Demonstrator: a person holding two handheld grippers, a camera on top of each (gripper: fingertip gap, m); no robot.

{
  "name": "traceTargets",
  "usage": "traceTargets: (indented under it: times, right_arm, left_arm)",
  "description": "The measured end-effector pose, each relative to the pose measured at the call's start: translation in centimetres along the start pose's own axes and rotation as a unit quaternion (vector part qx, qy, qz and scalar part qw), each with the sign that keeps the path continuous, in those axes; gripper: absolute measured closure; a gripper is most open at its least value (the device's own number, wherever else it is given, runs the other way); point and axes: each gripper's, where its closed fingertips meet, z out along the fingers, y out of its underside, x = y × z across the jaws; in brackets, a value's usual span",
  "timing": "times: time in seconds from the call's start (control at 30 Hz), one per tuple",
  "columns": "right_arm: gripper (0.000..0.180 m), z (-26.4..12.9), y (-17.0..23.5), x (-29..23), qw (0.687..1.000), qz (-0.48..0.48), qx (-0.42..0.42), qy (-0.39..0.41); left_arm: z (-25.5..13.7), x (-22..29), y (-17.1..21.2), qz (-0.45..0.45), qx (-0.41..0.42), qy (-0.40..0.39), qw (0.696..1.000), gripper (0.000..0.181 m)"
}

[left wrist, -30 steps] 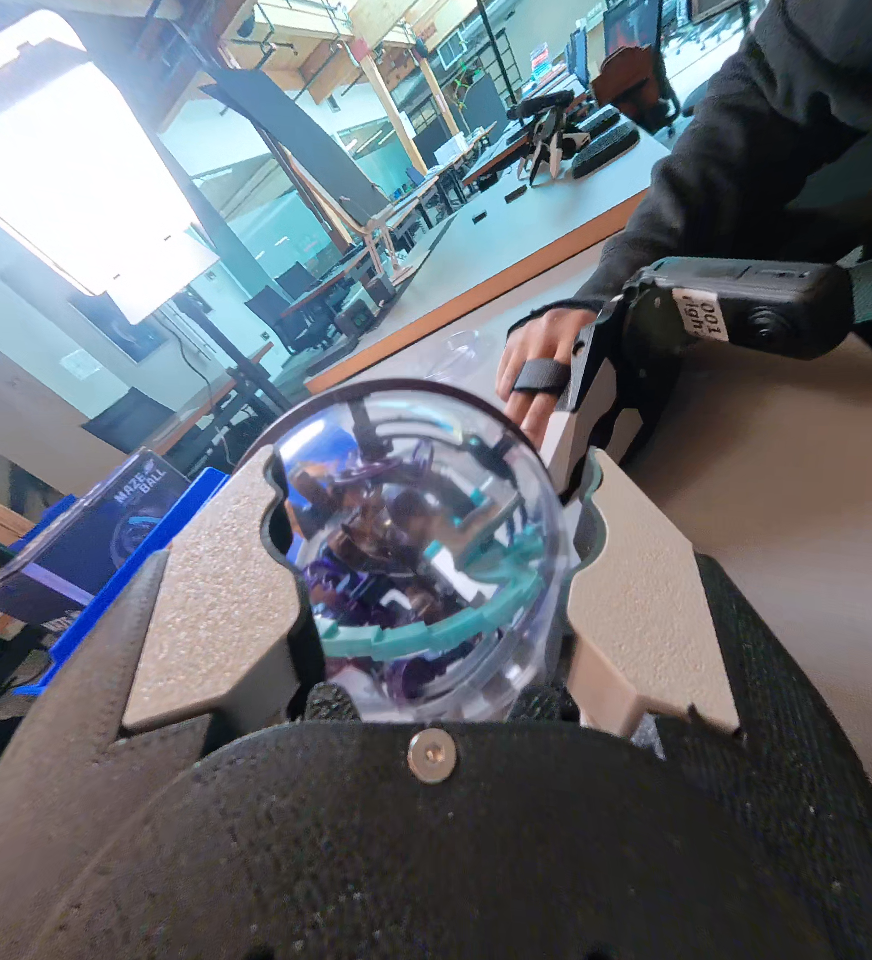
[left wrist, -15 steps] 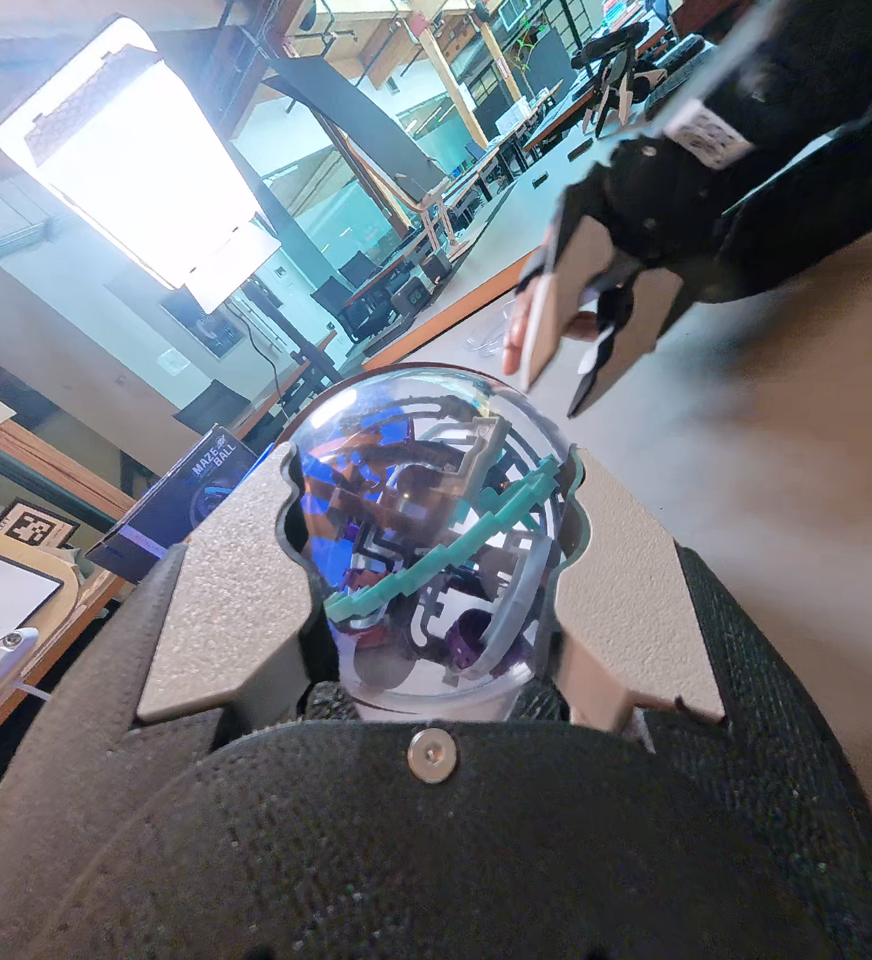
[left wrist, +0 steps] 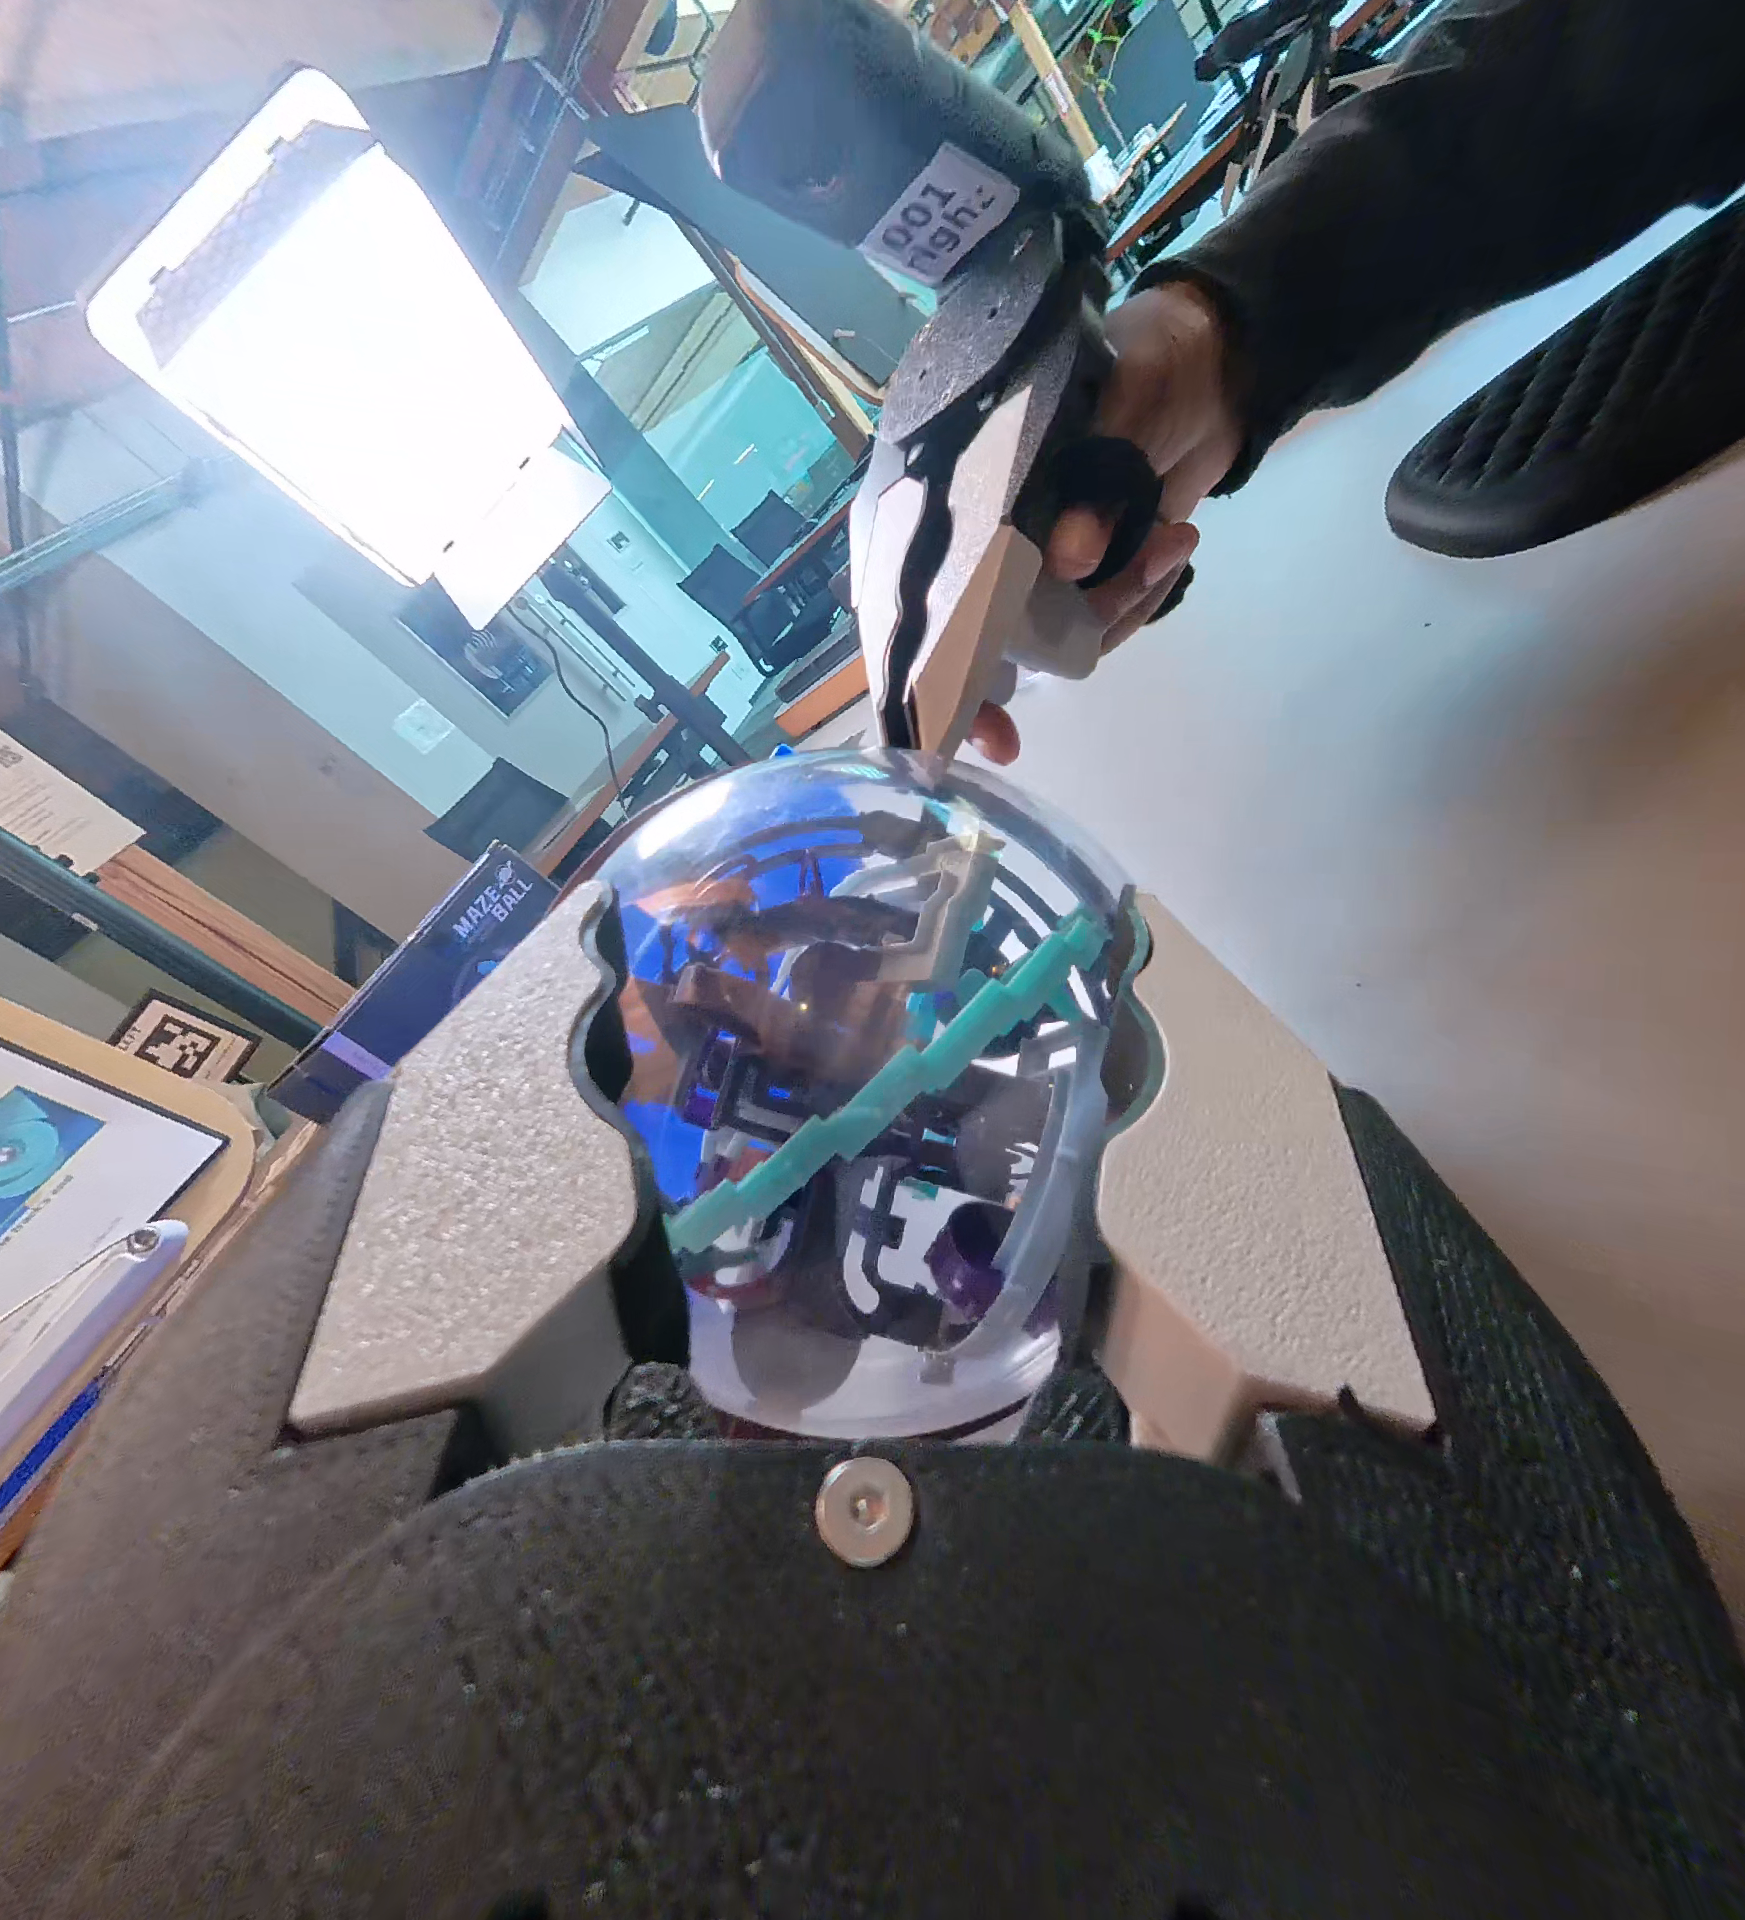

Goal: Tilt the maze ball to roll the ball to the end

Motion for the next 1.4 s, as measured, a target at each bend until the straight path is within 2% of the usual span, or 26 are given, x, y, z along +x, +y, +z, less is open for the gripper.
traceTargets:
  times: [0.13, 0.23, 0.3, 0.37, 0.5, 0.6, 0.77, 0.9, 1.0, 1.07, 1.1, 1.17, 1.23, 1.33, 1.4]
  right_arm:
    - [0.172, -0.2, -0.3, 0.2, 0.999, 0.011, -0.006, 0.035]
    - [0.172, -0.9, -0.4, 0.7, 0.997, 0.018, -0.012, 0.080]
    - [0.171, -1.6, -0.4, 0.8, 0.993, 0.010, -0.016, 0.117]
    - [0.171, -2.3, -0.8, 0.4, 0.988, -0.011, -0.017, 0.151]
    - [0.171, -3.2, -1.2, -1.1, 0.975, -0.074, -0.020, 0.208]
    - [0.170, -3.5, -1.5, -2.0, 0.963, -0.121, -0.022, 0.240]
    - [0.172, -3.1, -1.6, -3.3, 0.947, -0.187, -0.021, 0.259]
    - [0.174, -2.9, -1.0, -4.8, 0.949, -0.198, -0.003, 0.244]
    - [0.168, -4.8, -2.3, -5.2, 0.956, -0.189, 0.042, 0.221]
    - [0.152, -7.1, -3.1, -3.5, 0.968, -0.145, 0.061, 0.197]
    - [0.137, -7.9, -2.7, -2.2, 0.976, -0.119, 0.053, 0.175]
    - [0.113, -8.8, -0.6, 0.5, 0.990, -0.081, 0.012, 0.117]
    - [0.098, -9.0, 2.0, 2.6, 0.997, -0.054, -0.021, 0.052]
    - [0.100, -8.4, 4.2, 4.9, 0.998, -0.048, -0.032, 0.008]
    - [0.095, -7.2, 5.8, 5.2, 0.996, -0.057, -0.060, -0.013]
  left_arm:
    - [-0.4, -0.6, 0.5, -0.029, -0.012, -0.011, 0.999, 0.088]
    - [-0.9, -1.5, 2.5, -0.107, -0.054, -0.020, 0.993, 0.085]
    - [-0.9, -1.4, 4.4, -0.189, -0.097, -0.019, 0.977, 0.087]
    - [-0.5, -0.4, 5.1, -0.258, -0.121, 0.003, 0.959, 0.078]
    - [1.0, 0.8, 4.0, -0.365, -0.118, 0.032, 0.923, 0.059]
    - [2.0, 1.1, 3.7, -0.400, -0.122, 0.037, 0.908, 0.052]
    - [3.2, 2.7, 5.3, -0.396, -0.152, 0.046, 0.904, 0.045]
    - [3.3, 3.5, 6.3, -0.393, -0.166, 0.058, 0.903, 0.043]
    - [3.5, 3.3, 5.9, -0.381, -0.153, 0.056, 0.910, 0.047]
    - [3.7, 2.9, 5.5, -0.382, -0.141, 0.054, 0.912, 0.052]
    - [3.8, 2.7, 5.4, -0.378, -0.136, 0.053, 0.914, 0.054]
    - [4.1, 2.5, 5.3, -0.370, -0.137, 0.056, 0.917, 0.054]
    - [4.5, 2.5, 5.3, -0.358, -0.139, 0.059, 0.921, 0.053]
    - [5.1, 2.5, 5.4, -0.343, -0.136, 0.067, 0.927, 0.053]
    - [5.6, 2.4, 5.3, -0.342, -0.129, 0.078, 0.927, 0.052]
